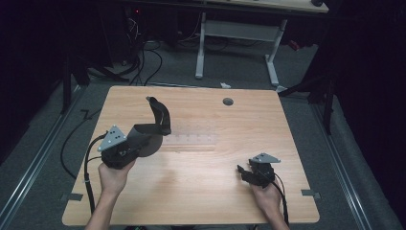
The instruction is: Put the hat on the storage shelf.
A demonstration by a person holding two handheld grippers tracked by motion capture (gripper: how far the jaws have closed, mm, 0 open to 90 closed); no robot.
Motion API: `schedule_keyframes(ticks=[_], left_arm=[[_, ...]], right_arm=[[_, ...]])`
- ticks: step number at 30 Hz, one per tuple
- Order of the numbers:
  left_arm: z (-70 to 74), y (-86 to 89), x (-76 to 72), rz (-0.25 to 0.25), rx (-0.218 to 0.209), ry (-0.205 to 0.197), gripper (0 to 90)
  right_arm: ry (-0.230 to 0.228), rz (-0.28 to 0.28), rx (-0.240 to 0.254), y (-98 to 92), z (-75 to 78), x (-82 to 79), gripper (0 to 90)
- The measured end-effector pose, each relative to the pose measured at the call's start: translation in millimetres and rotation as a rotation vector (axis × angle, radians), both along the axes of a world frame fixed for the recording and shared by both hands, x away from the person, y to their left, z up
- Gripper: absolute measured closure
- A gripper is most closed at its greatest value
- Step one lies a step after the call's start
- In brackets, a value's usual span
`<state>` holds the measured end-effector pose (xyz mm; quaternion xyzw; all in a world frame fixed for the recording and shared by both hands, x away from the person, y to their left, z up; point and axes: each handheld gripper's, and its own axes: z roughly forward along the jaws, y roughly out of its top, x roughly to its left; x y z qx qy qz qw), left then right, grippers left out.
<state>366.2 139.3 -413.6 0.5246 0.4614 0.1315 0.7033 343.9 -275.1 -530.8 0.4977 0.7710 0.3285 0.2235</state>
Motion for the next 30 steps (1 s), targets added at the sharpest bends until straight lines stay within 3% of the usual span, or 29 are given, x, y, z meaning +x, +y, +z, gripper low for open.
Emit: schedule_keyframes(ticks=[9,30], left_arm=[[-1.4,11.0,22.7,0.059,0.014,-0.017,86.0],[-13.8,17.3,47.0,0.128,0.038,-0.029,86.0]], right_arm=[[-0.001,0.002,-0.001,-0.1,0.0,0.1,42.7],[-0.002,0.003,-0.001,-0.1,0.0,0.2,42.7]])
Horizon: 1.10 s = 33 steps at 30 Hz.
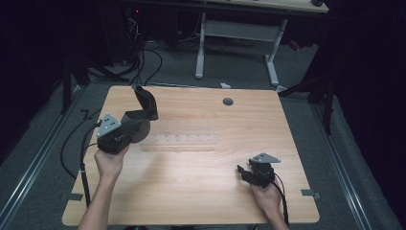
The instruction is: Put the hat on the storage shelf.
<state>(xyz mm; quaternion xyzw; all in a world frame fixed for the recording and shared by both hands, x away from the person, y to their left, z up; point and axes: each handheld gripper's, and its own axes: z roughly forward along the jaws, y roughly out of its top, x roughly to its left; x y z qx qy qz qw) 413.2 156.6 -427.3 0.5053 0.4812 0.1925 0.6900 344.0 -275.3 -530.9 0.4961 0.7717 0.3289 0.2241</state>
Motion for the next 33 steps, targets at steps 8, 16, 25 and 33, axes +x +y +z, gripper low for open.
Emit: schedule_keyframes(ticks=[8,16,25,33], left_arm=[[-6.0,1.3,10.4,0.039,0.007,0.004,85.9],[-12.5,-1.8,19.0,0.059,0.019,0.003,85.9],[-18.2,-4.2,23.5,0.075,0.052,0.003,85.9],[-23.0,-8.3,26.9,0.076,0.064,0.010,85.9]], right_arm=[[0.001,-0.001,0.000,0.0,0.0,0.0,42.7],[0.001,-0.001,0.000,0.0,0.0,-0.1,42.7],[0.001,-0.001,0.000,0.0,0.0,-0.1,42.7],[0.001,-0.001,0.000,0.0,0.0,-0.1,42.7]])
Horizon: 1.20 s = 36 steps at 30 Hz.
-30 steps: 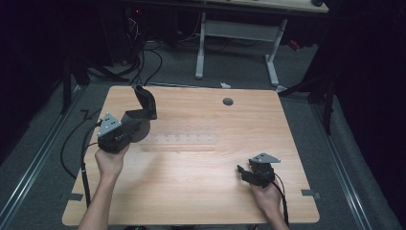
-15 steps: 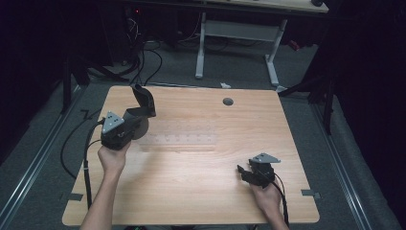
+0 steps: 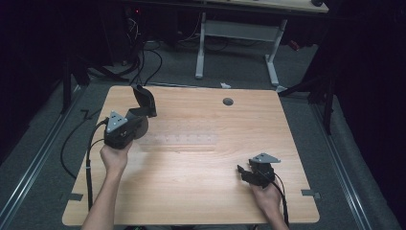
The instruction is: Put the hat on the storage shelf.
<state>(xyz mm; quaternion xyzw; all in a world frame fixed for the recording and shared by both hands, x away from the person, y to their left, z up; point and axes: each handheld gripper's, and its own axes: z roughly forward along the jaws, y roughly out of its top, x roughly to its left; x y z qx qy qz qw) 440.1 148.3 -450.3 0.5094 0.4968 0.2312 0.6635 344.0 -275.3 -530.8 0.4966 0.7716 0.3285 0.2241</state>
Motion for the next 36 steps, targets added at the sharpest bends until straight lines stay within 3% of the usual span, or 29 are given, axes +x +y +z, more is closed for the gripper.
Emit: schedule_keyframes(ticks=[8,13,20,28,36], left_arm=[[-6.8,-5.0,2.7,0.005,0.023,0.013,85.7],[-13.9,-4.8,2.8,0.010,0.014,0.025,85.6],[-24.1,-7.2,1.3,0.007,0.044,0.040,85.2],[-27.5,-3.3,0.1,0.012,0.018,0.051,84.5],[-32.1,-2.0,0.3,0.013,0.003,0.100,79.3]], right_arm=[[0.000,0.001,-0.001,0.0,0.0,0.0,42.6],[0.000,0.000,0.000,0.0,0.0,0.0,42.5],[0.000,0.000,-0.001,0.0,0.0,0.0,42.4],[0.000,0.000,-0.001,0.0,0.0,-0.1,42.3],[0.000,-0.001,-0.001,0.1,0.0,-0.1,42.2]])
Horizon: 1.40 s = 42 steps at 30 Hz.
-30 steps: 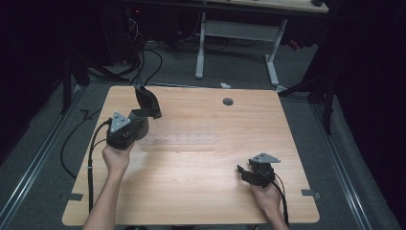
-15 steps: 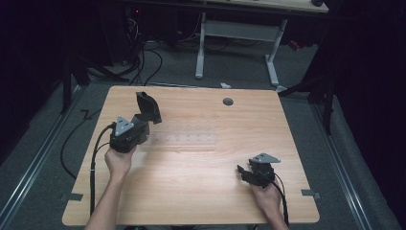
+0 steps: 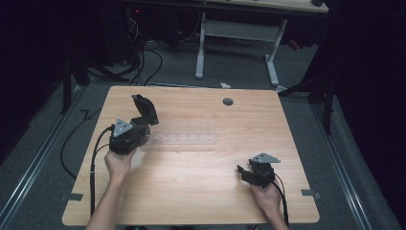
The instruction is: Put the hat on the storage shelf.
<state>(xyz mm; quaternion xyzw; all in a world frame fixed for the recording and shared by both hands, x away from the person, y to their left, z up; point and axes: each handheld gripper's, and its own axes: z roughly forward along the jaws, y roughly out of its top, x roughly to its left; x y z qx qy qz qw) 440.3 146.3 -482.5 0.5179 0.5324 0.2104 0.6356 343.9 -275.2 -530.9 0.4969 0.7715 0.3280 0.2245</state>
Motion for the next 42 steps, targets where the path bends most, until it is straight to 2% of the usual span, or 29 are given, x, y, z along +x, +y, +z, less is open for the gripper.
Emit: schedule_keyframes(ticks=[4,6,9,11,13,14,18,24,32,35,38,42], left_arm=[[-1.7,1.5,-0.3,0.006,0.018,0.013,74.2],[-0.9,1.3,-0.6,0.007,0.012,0.014,70.7],[0.1,2.9,-0.3,0.012,-0.007,0.040,56.3],[0.1,4.6,-1.2,0.010,-0.002,0.063,48.4],[0.1,5.7,-3.0,0.007,0.007,0.077,43.6],[0.2,7.0,-5.5,0.010,0.003,0.070,42.2],[0.2,15.1,-12.8,0.019,-0.030,0.077,40.0],[0.7,23.1,-22.1,0.012,-0.044,0.081,38.5],[-7.4,22.5,-36.4,-0.011,-0.025,0.105,37.0],[-12.0,24.4,-43.4,-0.012,-0.040,0.118,36.8],[-17.3,24.8,-50.9,-0.007,-0.017,0.121,36.6],[-23.7,25.3,-59.4,-0.003,-0.009,0.131,36.3]], right_arm=[[0.000,0.000,0.000,0.0,0.0,0.0,42.2],[0.000,0.000,0.000,0.0,0.0,0.0,42.2],[0.000,0.000,0.000,0.0,0.0,0.0,42.2],[0.000,-0.001,0.000,0.0,0.0,0.0,42.2],[0.000,0.000,0.000,0.0,0.0,0.0,42.2],[0.000,0.000,0.000,0.0,0.0,0.0,42.2],[0.000,0.000,0.000,0.0,0.0,0.0,42.2],[0.001,-0.001,0.001,0.0,0.0,0.0,42.1],[0.001,-0.001,0.001,0.0,0.0,0.0,42.1],[0.001,-0.001,0.001,0.1,0.0,0.0,42.1],[0.001,-0.001,0.001,0.0,0.0,0.0,42.1],[0.001,-0.001,0.001,0.0,0.0,0.0,42.1]])
